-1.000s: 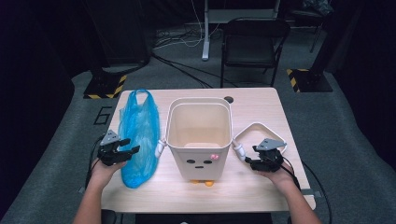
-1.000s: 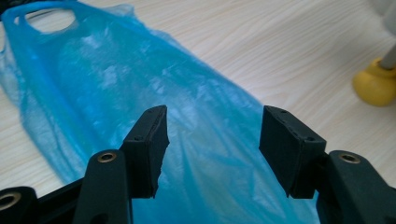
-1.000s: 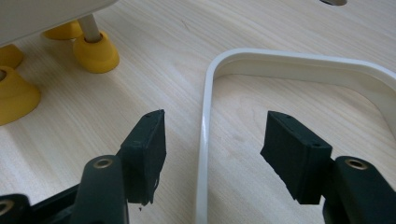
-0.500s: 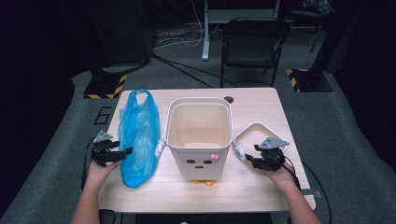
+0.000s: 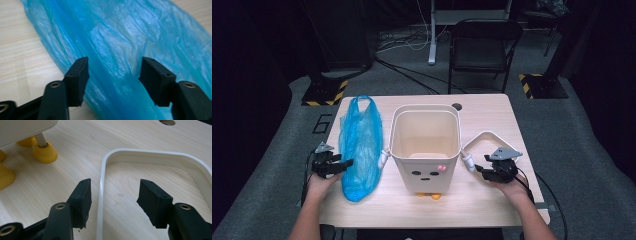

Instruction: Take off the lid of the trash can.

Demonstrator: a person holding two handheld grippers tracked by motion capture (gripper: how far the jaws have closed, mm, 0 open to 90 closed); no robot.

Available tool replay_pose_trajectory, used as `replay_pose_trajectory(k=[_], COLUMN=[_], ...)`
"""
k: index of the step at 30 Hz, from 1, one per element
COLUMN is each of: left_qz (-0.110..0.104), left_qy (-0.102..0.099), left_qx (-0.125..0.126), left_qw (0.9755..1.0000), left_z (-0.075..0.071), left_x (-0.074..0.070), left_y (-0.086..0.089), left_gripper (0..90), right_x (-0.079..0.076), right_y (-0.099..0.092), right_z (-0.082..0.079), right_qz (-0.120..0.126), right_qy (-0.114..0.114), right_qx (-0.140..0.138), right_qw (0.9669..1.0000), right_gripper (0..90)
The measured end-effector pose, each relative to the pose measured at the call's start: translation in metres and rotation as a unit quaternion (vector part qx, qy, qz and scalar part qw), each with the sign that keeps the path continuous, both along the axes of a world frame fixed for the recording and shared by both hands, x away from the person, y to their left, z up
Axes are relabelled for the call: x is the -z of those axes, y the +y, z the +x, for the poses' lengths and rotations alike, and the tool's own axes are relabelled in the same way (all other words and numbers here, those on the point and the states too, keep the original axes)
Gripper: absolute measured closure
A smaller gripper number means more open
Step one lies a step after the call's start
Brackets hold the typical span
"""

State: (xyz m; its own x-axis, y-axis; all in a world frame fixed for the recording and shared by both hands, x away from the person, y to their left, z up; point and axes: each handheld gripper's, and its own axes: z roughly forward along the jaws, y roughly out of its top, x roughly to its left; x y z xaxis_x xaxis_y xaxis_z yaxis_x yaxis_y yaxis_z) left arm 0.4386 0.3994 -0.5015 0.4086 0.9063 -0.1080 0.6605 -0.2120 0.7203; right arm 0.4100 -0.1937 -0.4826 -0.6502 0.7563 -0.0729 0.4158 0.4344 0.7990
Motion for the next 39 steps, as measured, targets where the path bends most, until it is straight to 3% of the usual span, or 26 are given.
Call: replay_pose_trajectory(k=[6, 7, 9, 14, 21, 35, 36, 38, 39], left_qz=[0.023, 0.031, 0.047, 0.056, 0.059, 0.038, 0.038, 0.032, 0.025], left_qy=[0.038, 0.041, 0.046, 0.052, 0.046, 0.042, 0.044, 0.044, 0.044], left_qx=[0.012, 0.019, 0.036, 0.063, 0.088, 0.101, 0.101, 0.099, 0.090], left_qw=[0.9989, 0.9985, 0.9972, 0.9951, 0.9933, 0.9932, 0.9932, 0.9936, 0.9947], left_z=[0.006, 0.005, 0.003, -0.005, -0.027, -0.057, -0.058, -0.057, -0.057], left_x=[0.008, 0.008, 0.007, 0.003, 0.000, 0.000, 0.000, -0.001, -0.002], left_y=[-0.005, -0.006, -0.008, -0.007, -0.010, -0.011, -0.011, -0.010, -0.010], left_gripper=[56.0, 62.9, 67.0, 74.2, 74.9, 74.6, 73.7, 58.7, 58.7], right_x=[0.000, 0.000, 0.000, -0.001, -0.001, -0.001, -0.001, -0.001, -0.001], right_y=[-0.001, -0.001, 0.000, 0.000, 0.001, 0.001, 0.001, 0.000, 0.000], right_z=[0.000, 0.000, -0.001, -0.002, -0.002, -0.002, -0.002, -0.002, -0.002], right_qz=[-0.001, -0.003, -0.004, 0.000, 0.002, 0.003, 0.003, 0.004, 0.004], right_qy=[-0.003, -0.003, -0.004, -0.003, -0.002, 0.000, 0.000, 0.000, 0.000], right_qx=[0.005, 0.004, 0.001, 0.001, -0.002, -0.001, -0.001, 0.000, 0.000], right_qw=[1.0000, 1.0000, 1.0000, 1.0000, 1.0000, 1.0000, 1.0000, 1.0000, 1.0000], right_gripper=[44.1, 44.9, 45.7, 45.8, 45.5, 44.7, 44.6, 44.5, 44.5])
